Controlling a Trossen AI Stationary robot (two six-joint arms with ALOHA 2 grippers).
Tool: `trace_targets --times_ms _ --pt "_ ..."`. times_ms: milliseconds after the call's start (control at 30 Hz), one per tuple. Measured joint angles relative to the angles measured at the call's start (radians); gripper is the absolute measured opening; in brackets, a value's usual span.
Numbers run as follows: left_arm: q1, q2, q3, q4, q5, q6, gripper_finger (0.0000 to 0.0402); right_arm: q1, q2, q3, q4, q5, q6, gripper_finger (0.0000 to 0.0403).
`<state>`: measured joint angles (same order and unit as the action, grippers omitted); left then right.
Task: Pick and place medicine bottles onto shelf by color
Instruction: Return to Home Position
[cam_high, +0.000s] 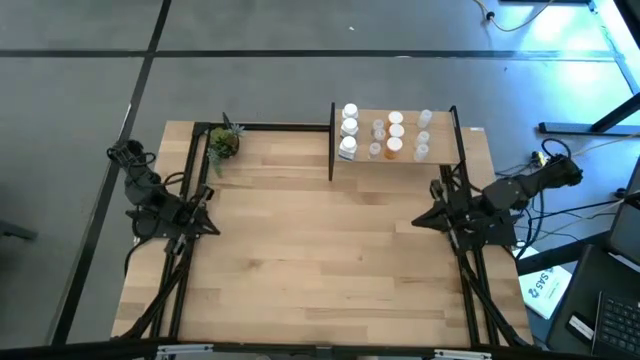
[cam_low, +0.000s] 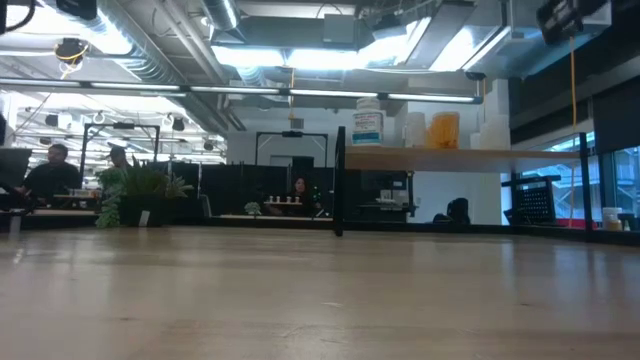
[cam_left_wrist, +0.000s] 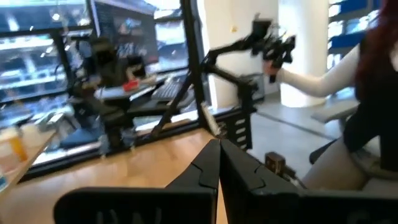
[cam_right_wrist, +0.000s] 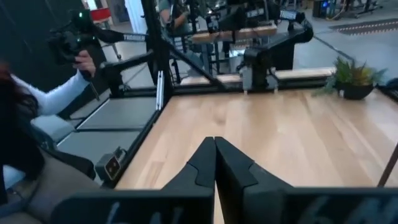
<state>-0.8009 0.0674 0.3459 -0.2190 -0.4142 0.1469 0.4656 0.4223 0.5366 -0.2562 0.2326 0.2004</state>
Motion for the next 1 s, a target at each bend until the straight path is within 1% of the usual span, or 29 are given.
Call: trace_targets --times_ms 167,233,300,400,667,800,1000 --pt "0.000 -0.066 -0.081 0.046 0.021 0.039 0.0002 0.000 -0.055 -0.112 0.106 -0.019 -0.004 0.0004" --pt "0.000 -0.065 -0.108 0.077 0.021 0.053 0.0001 0.000 -0.077 -0.151 0.139 -0.019 -0.001 0.0004" --pt "0.000 -0.064 -0.126 0.081 0.045 0.060 0.0001 0.000 -0.095 -0.182 0.150 -0.020 -0.002 0.0004" --pt "0.000 -0.065 -0.169 0.146 0.072 0.073 0.0002 0.000 -0.123 -0.221 0.186 -0.027 -0.025 0.0004" --pt "0.000 -0.065 -0.328 0.351 0.065 0.100 0.0001 0.000 -0.160 -0.334 0.248 -0.026 -0.054 0.0004" --pt "0.001 -0.058 -0.338 0.354 0.058 0.068 0.0002 0.000 -0.168 -0.408 0.315 -0.025 -0.066 0.0004" --pt "0.025 -0.058 -0.338 0.365 0.055 0.073 0.0003 0.000 -0.169 -0.530 0.448 -0.026 -0.102 0.0004"
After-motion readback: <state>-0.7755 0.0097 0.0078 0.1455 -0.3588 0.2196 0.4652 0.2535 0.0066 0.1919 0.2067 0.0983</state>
